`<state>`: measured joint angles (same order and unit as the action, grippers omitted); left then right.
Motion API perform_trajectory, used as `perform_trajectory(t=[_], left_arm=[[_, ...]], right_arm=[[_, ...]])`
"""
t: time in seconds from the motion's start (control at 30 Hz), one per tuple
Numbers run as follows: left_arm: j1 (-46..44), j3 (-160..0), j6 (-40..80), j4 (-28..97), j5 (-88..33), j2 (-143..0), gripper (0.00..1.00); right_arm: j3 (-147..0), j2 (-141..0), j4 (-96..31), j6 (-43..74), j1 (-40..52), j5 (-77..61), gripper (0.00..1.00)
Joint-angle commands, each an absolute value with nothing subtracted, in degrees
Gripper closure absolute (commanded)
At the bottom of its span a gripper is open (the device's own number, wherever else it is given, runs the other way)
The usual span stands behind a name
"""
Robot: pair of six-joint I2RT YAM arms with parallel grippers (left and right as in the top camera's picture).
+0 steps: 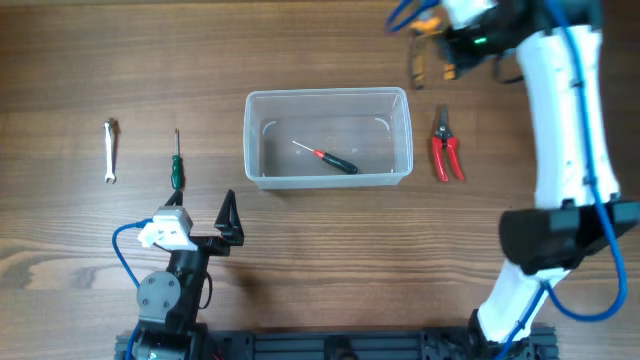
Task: Pack container
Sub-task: 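Lift the pliers and carry them over the clear container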
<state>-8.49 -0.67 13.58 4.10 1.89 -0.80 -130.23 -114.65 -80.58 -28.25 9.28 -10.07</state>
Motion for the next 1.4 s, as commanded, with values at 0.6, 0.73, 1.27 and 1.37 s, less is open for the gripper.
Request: perform_trajectory(t=[0.6, 0.73, 1.27, 1.37], left_arm=[[-8.1, -0.3, 12.4, 3.9, 2.5, -0.4, 0.0], [-8.1, -0.3, 12.4, 3.9, 2.5, -0.4, 0.0], [-8.1, -0.3, 12.4, 3.9, 2.5, -0.4, 0.0], [-8.1, -0.3, 12.4, 3.9, 2.5, -0.4, 0.0]], right_arm=[[-127.0, -118.8, -81.4, -45.1, 24.0, -12.5, 0.96], [-127.0, -120.6, -81.5, -46.5, 25.6, -12.5, 0.96], [-127.0, -128.1, -81.7, -45.9, 28.6, -13.9, 0.96], [-127.0, -129.1, -81.7, -45.4, 28.6, -14.1, 0.96]])
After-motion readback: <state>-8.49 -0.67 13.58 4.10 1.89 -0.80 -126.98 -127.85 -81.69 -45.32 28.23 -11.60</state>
